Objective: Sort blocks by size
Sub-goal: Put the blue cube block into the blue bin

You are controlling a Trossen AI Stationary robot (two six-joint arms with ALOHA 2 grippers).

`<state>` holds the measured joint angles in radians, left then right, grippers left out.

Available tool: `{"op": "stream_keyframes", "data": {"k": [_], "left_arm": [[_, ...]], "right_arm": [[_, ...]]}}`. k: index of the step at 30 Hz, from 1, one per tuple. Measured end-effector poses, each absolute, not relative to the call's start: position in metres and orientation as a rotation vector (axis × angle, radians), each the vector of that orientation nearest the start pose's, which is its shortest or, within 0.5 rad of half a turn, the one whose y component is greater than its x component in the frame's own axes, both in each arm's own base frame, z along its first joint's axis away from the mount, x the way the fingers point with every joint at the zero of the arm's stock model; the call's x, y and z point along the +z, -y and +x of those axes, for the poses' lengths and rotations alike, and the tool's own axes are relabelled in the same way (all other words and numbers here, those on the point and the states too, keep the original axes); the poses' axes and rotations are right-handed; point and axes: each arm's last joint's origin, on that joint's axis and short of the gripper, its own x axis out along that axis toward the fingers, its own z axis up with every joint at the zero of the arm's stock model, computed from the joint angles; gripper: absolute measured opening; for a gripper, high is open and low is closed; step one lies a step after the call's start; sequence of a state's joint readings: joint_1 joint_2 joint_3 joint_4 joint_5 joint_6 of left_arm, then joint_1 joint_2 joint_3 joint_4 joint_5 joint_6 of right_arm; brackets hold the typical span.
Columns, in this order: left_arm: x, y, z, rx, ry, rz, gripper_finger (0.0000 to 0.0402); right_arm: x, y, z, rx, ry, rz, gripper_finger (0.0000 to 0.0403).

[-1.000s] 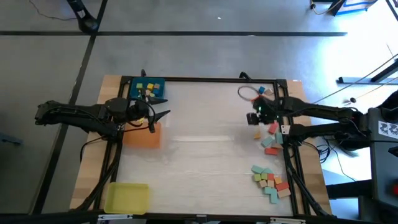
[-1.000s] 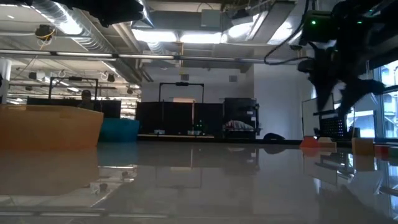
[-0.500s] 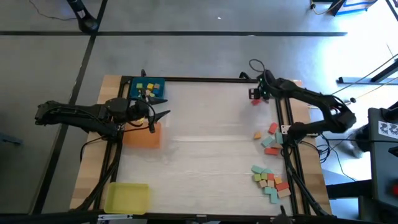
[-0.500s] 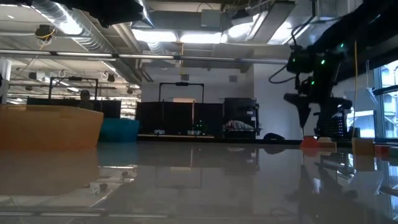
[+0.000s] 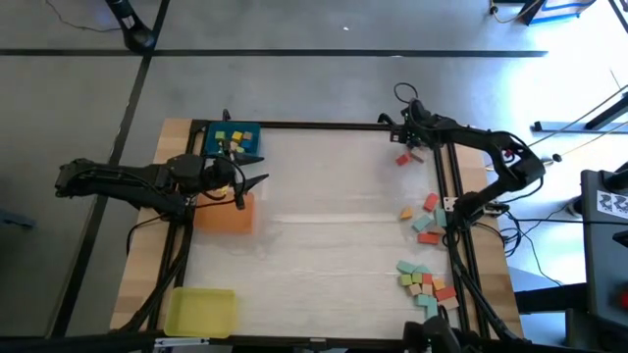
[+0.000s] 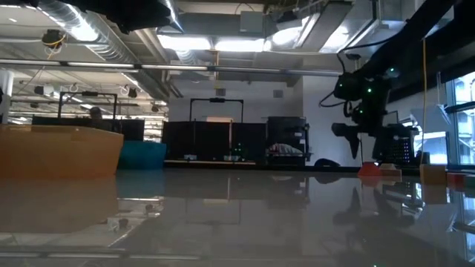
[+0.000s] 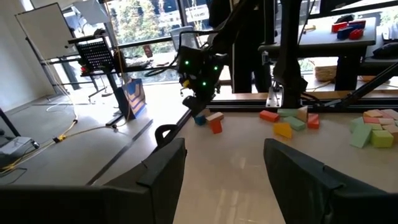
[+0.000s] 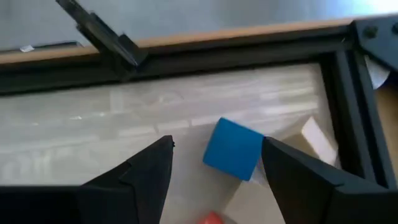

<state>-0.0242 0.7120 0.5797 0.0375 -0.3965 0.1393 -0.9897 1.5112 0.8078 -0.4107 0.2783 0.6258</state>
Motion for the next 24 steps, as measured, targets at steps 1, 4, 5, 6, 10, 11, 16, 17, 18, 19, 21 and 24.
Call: {"op": "stream_keyframes", "data": {"k": [1,4,5,6,10,11,16,17,18,19,21,24], "left_arm": [[0.294,-0.007,0.165,0.365,-0.118,0.158,0.0205],[0.294,-0.007,0.165,0.365,-0.117,0.157,0.0205],[0.294,-0.007,0.165,0.365,-0.117,0.158,0.0205],[0.294,-0.007,0.165,0.365,-0.117,0.159,0.0205],[0.294,-0.007,0.165,0.365,-0.119,0.160,0.0205],[0.294,-0.007,0.165,0.365,-0.119,0.162,0.0205],[0.294,-0.007,0.165,0.364,-0.122,0.179,0.0205],[0.294,-0.007,0.165,0.364,-0.122,0.179,0.0205],[0.294,-0.007,0.165,0.364,-0.123,0.179,0.0205],[0.294,-0.007,0.165,0.364,-0.123,0.179,0.0205],[0.294,-0.007,0.165,0.363,-0.123,0.179,0.0205],[0.294,-0.007,0.165,0.363,-0.124,0.182,0.0205]], "right_arm": [[0.167,0.232,0.143,-1.471,-0.745,0.906,0.0243],[0.167,0.235,0.145,-1.496,-0.723,0.925,0.0243],[0.167,0.235,0.145,-1.507,-0.718,0.924,0.0243],[0.166,0.236,0.145,-1.516,-0.719,0.924,0.0243],[0.166,0.236,0.145,-1.528,-0.708,0.938,0.0243],[0.166,0.237,0.146,-1.528,-0.705,0.939,0.0243],[0.166,0.237,0.145,-1.542,-0.698,0.941,0.0243],[0.166,0.237,0.145,-1.545,-0.697,0.939,0.0243],[0.165,0.237,0.145,-1.550,-0.698,0.936,0.0243],[0.165,0.237,0.145,-1.555,-0.701,0.937,0.0243],[0.162,0.238,0.149,-1.567,-0.714,0.934,0.0243],[0.158,0.240,0.155,-1.587,-0.745,0.926,0.0243]]}}
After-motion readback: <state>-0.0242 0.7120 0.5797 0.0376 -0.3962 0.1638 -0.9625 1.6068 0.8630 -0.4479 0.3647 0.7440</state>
